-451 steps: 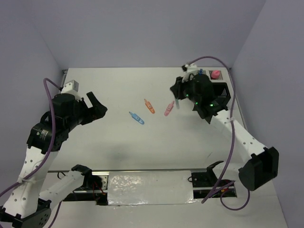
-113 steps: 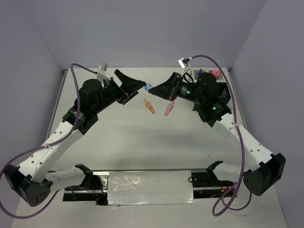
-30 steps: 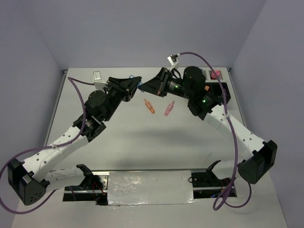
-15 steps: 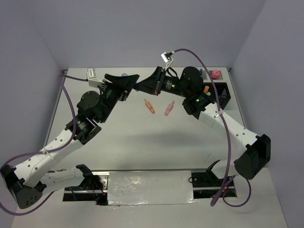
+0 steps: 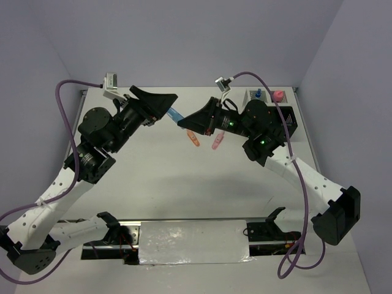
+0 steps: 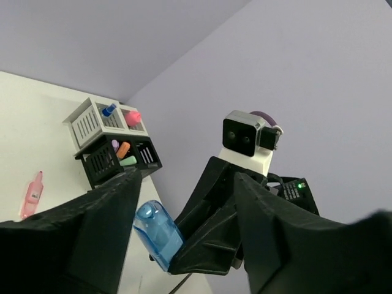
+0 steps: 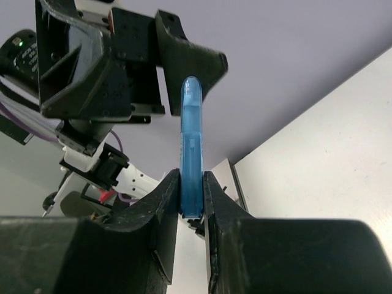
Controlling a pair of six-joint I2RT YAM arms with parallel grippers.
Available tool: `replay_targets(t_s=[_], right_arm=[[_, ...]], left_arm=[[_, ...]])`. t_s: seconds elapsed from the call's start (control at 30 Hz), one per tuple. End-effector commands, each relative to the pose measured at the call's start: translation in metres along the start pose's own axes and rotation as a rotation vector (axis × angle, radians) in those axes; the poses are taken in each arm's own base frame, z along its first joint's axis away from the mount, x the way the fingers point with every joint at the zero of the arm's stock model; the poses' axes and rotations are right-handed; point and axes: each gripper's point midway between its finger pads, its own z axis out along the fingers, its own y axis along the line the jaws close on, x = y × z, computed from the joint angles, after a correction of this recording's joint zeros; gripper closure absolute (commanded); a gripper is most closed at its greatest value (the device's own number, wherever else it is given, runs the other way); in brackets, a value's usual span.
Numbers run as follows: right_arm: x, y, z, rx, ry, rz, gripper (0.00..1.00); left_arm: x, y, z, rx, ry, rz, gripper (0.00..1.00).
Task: Sort the stationery into containers
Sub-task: Close the pen cap on the pen, then place the pen in the storage box.
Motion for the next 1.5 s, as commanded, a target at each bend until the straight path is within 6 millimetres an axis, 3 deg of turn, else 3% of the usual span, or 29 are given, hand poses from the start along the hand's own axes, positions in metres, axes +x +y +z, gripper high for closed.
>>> replay_targets(t_s=[0.0, 0.17, 0.3, 0.37, 0.4, 0.47, 0.7, 0.87, 1.07, 1.13, 1.17, 1.2, 1.23, 1.27, 1.3, 1.33, 1.37, 1.4, 1.43, 1.47], right_arm=[[-0.005, 0.023, -0.008, -0.063, -0.016, -0.053, 1.00], [-0.009, 0.038, -0.013, -0.112, -0.028, -0.051, 1.00], [-0.013, 0.045, -0.015, -0.122, -0.037, -0.050, 1.00], [-0.016, 0.046, -0.014, -0.118, -0.038, -0.050, 1.00], [-0.017, 0.047, -0.014, -0.117, -0.037, -0.049, 1.00], [-0.019, 0.047, -0.012, -0.112, -0.043, -0.049, 1.00], [-0.035, 0.046, 0.003, -0.106, -0.049, -0.034, 1.00], [-0.032, 0.037, -0.001, -0.103, -0.058, 0.000, 1.00], [-0.045, 0.035, 0.011, -0.084, -0.051, -0.005, 1.00], [-0.047, 0.028, 0.010, -0.049, -0.050, -0.015, 1.00], [-0.045, 0.019, 0.008, -0.021, -0.048, -0.038, 1.00], [-0.044, 0.016, 0.004, -0.002, -0.049, -0.046, 1.00], [-0.032, 0.002, 0.000, 0.039, -0.025, -0.028, 1.00], [-0.026, -0.004, -0.003, 0.054, -0.013, -0.045, 1.00], [-0.020, -0.009, -0.006, 0.075, -0.003, -0.047, 1.00], [-0.009, -0.020, -0.014, 0.122, 0.016, -0.033, 1.00], [-0.006, -0.030, -0.020, 0.154, 0.019, -0.056, 1.00], [-0.007, -0.032, -0.028, 0.173, 0.011, -0.071, 1.00], [0.003, -0.053, -0.039, 0.242, 0.034, -0.066, 1.00], [0.003, -0.066, -0.049, 0.297, 0.032, -0.067, 1.00]], left_arm=[[-0.009, -0.024, -0.011, 0.126, 0.003, 0.037, 0.28], [0.000, -0.033, -0.010, 0.207, 0.044, 0.036, 0.58], [0.012, -0.031, -0.008, 0.225, 0.090, 0.017, 0.60], [0.016, -0.030, -0.009, 0.232, 0.101, 0.011, 0.67], [0.016, -0.031, -0.010, 0.243, 0.102, 0.010, 0.84], [0.020, -0.034, -0.011, 0.264, 0.123, 0.001, 1.00], [0.042, -0.026, -0.006, 0.293, 0.185, -0.051, 1.00], [0.041, -0.026, -0.007, 0.274, 0.198, -0.014, 1.00], [0.064, -0.022, -0.006, 0.320, 0.257, -0.058, 1.00], [0.055, -0.015, -0.006, 0.268, 0.213, -0.043, 1.00], [0.045, -0.015, -0.005, 0.247, 0.179, -0.003, 0.88], [0.041, -0.002, -0.007, 0.167, 0.175, 0.018, 0.49], [0.033, 0.005, -0.007, 0.109, 0.158, 0.041, 0.30], [0.002, 0.003, -0.006, 0.051, 0.068, 0.097, 0.02], [0.004, 0.023, -0.010, -0.056, 0.101, 0.126, 0.01], [-0.007, 0.031, -0.009, -0.122, 0.079, 0.147, 0.01], [-0.041, 0.027, -0.011, -0.175, -0.011, 0.180, 0.01], [-0.042, 0.047, -0.014, -0.275, 0.012, 0.196, 0.01], [-0.062, 0.039, -0.019, -0.303, -0.034, 0.205, 0.01], [-0.081, 0.052, -0.024, -0.395, -0.095, 0.216, 0.01]])
